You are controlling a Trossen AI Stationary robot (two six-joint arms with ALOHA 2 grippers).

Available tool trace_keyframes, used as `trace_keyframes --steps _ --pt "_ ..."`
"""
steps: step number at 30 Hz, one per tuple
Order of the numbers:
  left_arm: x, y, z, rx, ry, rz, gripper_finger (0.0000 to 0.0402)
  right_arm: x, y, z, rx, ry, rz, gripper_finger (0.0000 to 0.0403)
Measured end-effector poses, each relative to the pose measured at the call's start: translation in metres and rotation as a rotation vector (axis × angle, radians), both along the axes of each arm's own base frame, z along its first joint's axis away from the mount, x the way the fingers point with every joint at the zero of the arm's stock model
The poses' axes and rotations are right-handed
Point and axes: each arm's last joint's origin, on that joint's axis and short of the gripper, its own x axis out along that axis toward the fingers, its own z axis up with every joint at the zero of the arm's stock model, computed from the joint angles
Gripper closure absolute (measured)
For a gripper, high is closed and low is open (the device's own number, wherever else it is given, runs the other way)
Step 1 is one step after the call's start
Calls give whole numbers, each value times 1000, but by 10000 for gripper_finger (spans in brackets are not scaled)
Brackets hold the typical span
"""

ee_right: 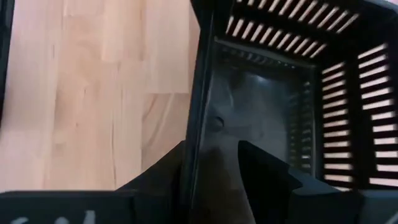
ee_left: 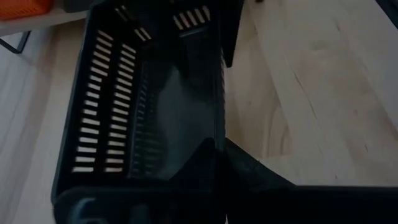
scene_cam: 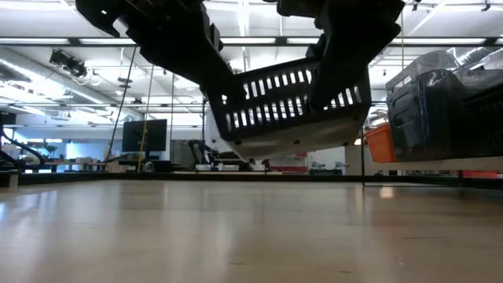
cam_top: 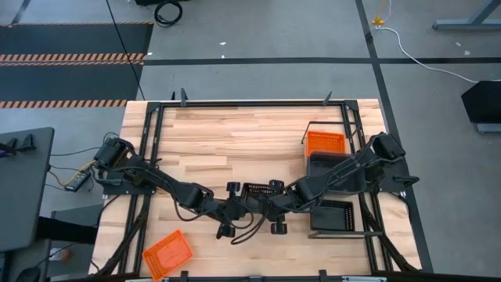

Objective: Stack baskets on shelf by color
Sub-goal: Stack the black bin on top of the black bin on the shelf

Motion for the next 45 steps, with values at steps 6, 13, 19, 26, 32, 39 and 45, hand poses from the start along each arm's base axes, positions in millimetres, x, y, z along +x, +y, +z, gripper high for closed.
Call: trace_keyframes --steps 6,13,19,26,32,39,45 --pt "0 0 0 4 -5 -1 389 0 -2 4 -13 -23 -15 313" --pt "0 0 5 34 -19 -20 350 -1 -3 3 -17 -6 -7 392" --pt "4 -1 50 68 -154 -34 302 -5 -4 3 -26 33 -12 393" --pt "-11 8 91 121 -267 -17 258 -20 -9 22 -3 60 -60 390" --pt "-17 12 100 149 -279 -10 244 -46 -5 57 115 36 -83 392" --pt "-12 26 101 201 -276 11 256 -90 3 98 273 30 -94 389" --pt "-15 32 94 214 -191 28 254 -134 6 117 333 134 -167 389"
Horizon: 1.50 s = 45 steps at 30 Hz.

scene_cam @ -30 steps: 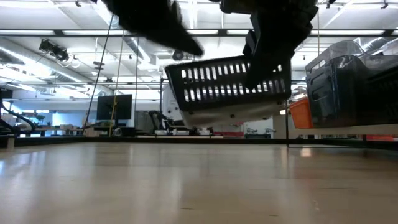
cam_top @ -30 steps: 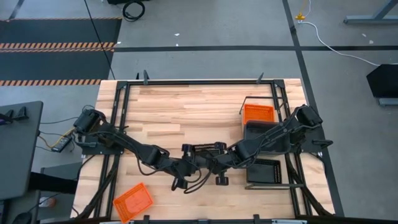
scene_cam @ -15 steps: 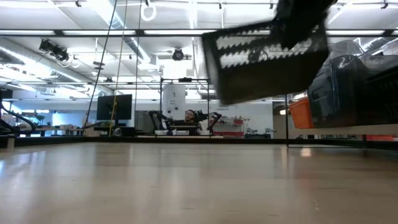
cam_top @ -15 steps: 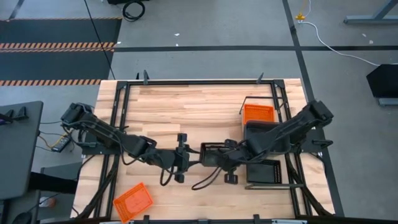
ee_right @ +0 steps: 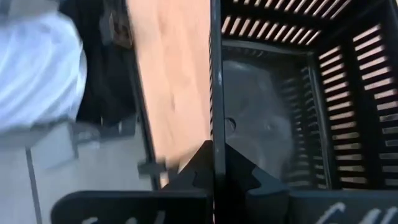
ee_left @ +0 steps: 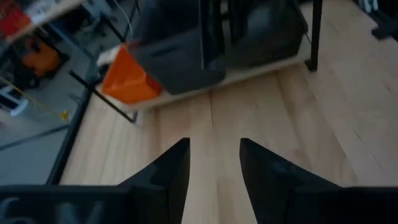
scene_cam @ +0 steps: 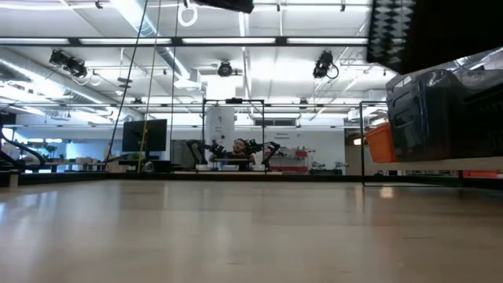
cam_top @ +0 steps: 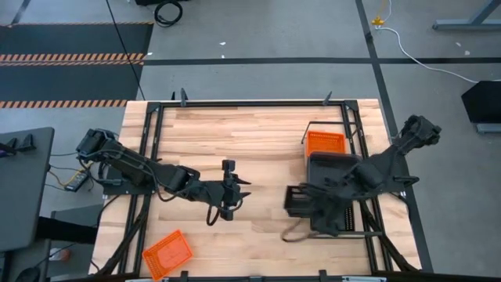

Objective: Stack baskets on shelf by color
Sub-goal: Stack the black bin on top of the black bin on the shelf, then stack the orange bin on top of the orange bin on the shelf

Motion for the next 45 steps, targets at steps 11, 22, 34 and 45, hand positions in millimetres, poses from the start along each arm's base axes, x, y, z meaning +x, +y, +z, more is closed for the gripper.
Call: trace_keyframes --steps 11,22,34,45 --pt "-13 -19 -7 -57 66 -15 260 -50 30 6 -118 -58 127 388" --pt "-16 -27 -7 -113 53 8 268 -87 46 -17 -207 72 30 385" --pt "-17 -27 -7 -138 44 30 271 -93 57 -44 -276 92 7 370" --pt "-20 -33 -8 -144 50 14 271 -92 57 -45 -249 79 -110 273"
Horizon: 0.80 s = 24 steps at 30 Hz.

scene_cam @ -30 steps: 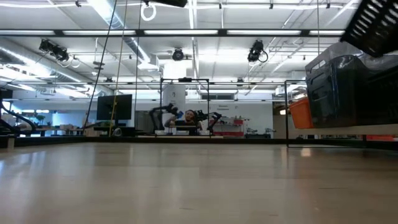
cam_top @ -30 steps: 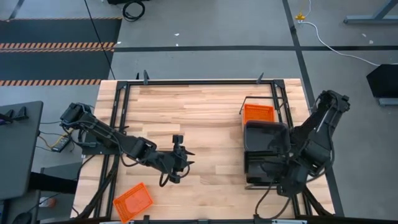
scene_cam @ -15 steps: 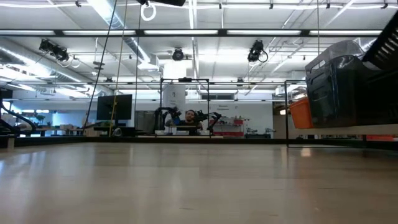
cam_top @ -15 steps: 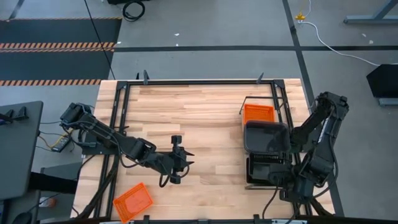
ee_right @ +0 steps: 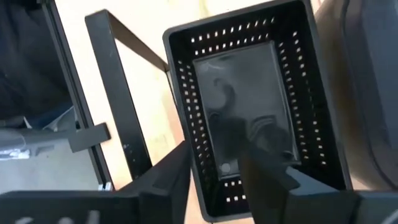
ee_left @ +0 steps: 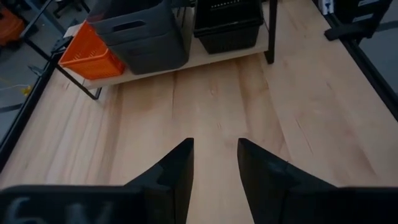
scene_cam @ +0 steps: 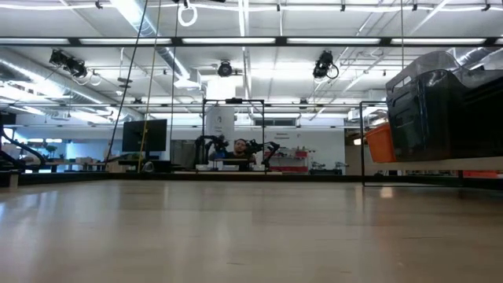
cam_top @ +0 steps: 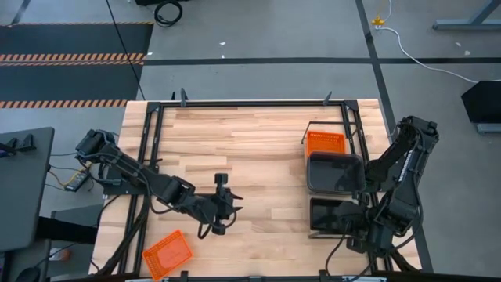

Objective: Stack baskets on shelf by color
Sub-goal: Stack the orange bin on top of the orange bin on the shelf

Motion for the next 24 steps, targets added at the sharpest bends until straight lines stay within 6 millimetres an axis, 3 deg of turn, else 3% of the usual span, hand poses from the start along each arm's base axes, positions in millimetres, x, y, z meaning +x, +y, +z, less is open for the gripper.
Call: trace_keyframes --steps 5,13,19,24 --pt "0 0 0 0 0 0 271 1 0 0 -13 -27 -5 242" --pt "-5 -2 -5 -28 49 24 271 10 -5 2 -97 -128 43 240" --pt "-26 -10 -2 -98 224 98 271 35 -12 6 -221 -280 138 241" --pt "-54 -24 -6 -144 366 193 271 62 -13 15 -316 -457 233 240"
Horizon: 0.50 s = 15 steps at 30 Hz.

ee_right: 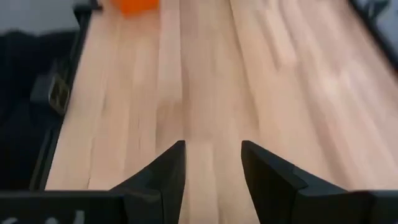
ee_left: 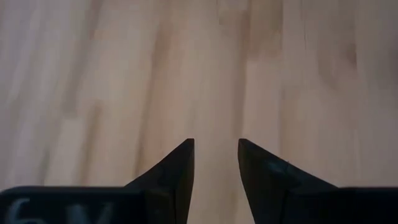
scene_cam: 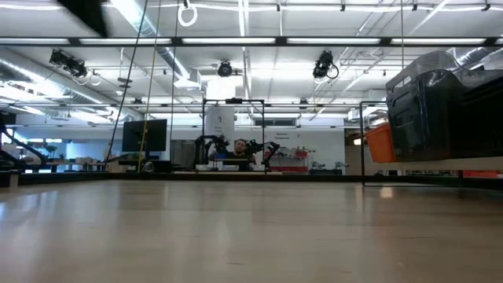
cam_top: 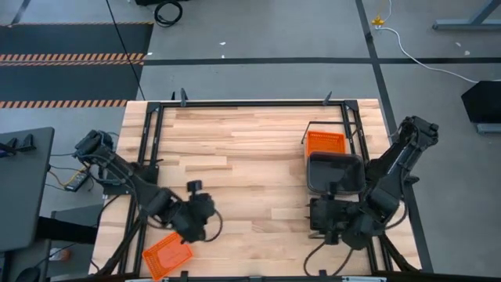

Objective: Stack baskets on shelf by color
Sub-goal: Stack the orange bin on top of the orange bin on the shelf

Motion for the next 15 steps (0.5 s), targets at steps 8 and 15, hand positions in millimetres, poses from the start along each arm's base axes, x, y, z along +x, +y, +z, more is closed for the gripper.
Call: trace_keyframes --steps 8,15 --pt "-38 -24 -7 -180 199 87 271 40 -8 18 -45 -186 89 240" --pt "-61 -46 -8 -275 240 117 271 52 -20 18 -46 -213 45 242"
